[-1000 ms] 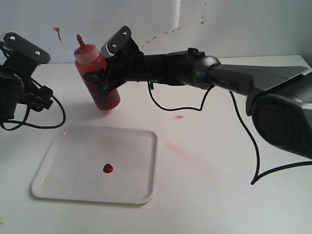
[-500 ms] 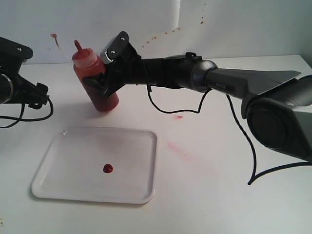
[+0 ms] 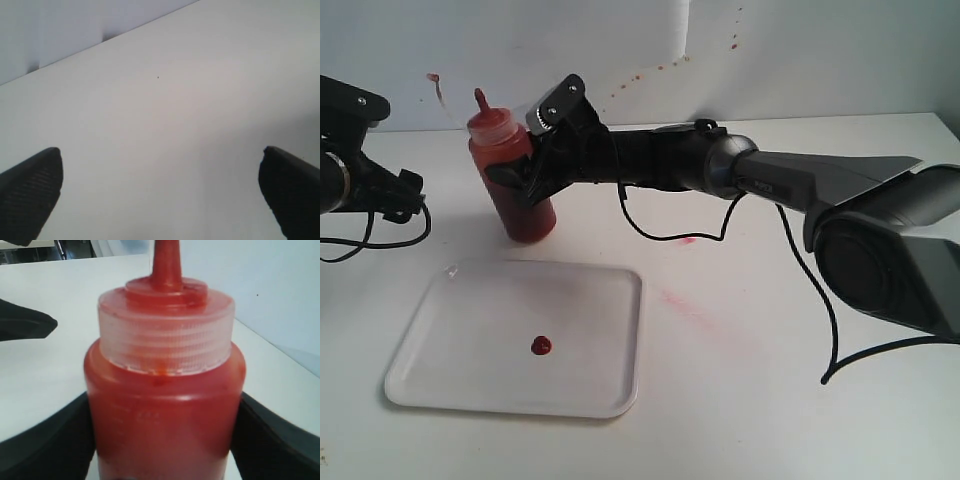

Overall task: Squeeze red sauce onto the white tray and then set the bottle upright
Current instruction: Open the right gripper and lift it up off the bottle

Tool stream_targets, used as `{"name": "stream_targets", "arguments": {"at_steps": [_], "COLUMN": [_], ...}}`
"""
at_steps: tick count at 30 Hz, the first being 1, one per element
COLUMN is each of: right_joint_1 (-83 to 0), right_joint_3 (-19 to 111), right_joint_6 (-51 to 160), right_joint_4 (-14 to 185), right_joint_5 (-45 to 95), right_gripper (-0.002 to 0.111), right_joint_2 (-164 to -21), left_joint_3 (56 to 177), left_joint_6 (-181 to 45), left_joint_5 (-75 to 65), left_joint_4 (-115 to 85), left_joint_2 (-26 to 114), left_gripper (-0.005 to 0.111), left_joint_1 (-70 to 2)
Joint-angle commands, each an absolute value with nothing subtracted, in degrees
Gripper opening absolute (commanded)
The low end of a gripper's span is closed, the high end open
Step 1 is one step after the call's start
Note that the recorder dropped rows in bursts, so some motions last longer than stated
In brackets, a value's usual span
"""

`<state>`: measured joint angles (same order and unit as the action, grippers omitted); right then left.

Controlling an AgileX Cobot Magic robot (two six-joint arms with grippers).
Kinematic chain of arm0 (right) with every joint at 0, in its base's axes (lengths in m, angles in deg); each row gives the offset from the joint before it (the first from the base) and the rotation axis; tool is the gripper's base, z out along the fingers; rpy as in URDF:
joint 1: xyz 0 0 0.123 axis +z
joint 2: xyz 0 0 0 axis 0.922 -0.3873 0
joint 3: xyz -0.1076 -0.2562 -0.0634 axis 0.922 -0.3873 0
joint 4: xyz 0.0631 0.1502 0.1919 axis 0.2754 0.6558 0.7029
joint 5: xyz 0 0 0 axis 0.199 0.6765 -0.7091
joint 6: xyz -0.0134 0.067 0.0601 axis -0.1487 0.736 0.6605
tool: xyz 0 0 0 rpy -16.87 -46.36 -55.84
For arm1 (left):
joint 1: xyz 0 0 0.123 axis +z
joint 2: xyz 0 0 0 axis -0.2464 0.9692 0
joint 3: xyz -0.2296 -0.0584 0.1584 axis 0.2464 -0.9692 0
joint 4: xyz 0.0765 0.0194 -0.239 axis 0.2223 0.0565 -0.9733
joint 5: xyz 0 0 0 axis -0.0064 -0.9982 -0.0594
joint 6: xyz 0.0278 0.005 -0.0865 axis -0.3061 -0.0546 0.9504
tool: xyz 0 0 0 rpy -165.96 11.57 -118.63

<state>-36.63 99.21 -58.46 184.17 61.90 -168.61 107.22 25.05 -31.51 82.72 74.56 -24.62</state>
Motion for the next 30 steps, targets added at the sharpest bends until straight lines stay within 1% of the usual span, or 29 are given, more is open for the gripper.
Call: {"name": "stream_targets", "arguments": {"at_steps": [1,2,4,5,9,15,21,23,25,27,28,29,30], "right_joint_1": [-36.3,-36.3,-36.3,-36.3,-36.4,-36.4,-36.4,-36.4,-36.4,-36.4,-36.4,-36.5,-36.5], "right_joint_3": [99.8,99.8,99.8,99.8,99.8,99.8,99.8,99.8,99.8,99.8,99.8,99.8,99.8], "right_joint_6": [-57.9,-57.5,-57.1,-57.1,-56.9,-56.9,-57.1,-55.3,-50.2,-46.5,-44.5,-42.1,-40.5], "right_joint_4": [185.4,185.4,185.4,185.4,185.4,185.4,185.4,181.0,170.6,165.5,163.2,160.3,158.2], "right_joint_5": [66.2,66.3,65.5,65.5,65.5,67.0,73.4,74.5,75.1,76.1,76.9,78.2,78.9], "right_gripper": [0.042,0.061,0.104,0.105,0.105,0.105,0.105,0.104,0.096,0.083,0.074,0.059,0.05], "right_joint_2": [-168.2,-168.2,-168.2,-168.2,-167.5,-161.3,-156.0,-153.9,-151.2,-149.7,-148.9,-147.7,-147.0], "left_joint_3": [107.1,107.1,107.1,107.1,107.1,107.1,107.1,107.1,107.1,107.1,107.1,107.1,107.1], "left_joint_6": [25.9,25.9,26.1,26.1,26.1,26.1,26.1,26.1,27.8,29.0,29.1,29.1,29.3], "left_joint_5": [-31.5,-31.5,-31.5,-31.5,-31.5,-31.5,-31.5,-31.5,-32.5,-34.2,-35.2,-36.5,-36.9], "left_joint_4": [83.1,83.1,83.1,83.1,83.1,83.1,83.1,83.1,83.1,83.1,83.1,82.8,82.5], "left_joint_2": [74.6,74.6,74.6,74.6,74.6,74.6,74.6,74.6,74.6,74.6,74.6,74.6,74.6], "left_gripper": [0.105,0.105,0.105,0.105,0.105,0.105,0.105,0.105,0.105,0.105,0.105,0.105,0.105], "left_joint_1": [-24.5,-24.5,-24.5,-24.5,-24.5,-24.5,-24.5,-24.5,-24.5,-24.5,-24.5,-24.5,-24.5]}}
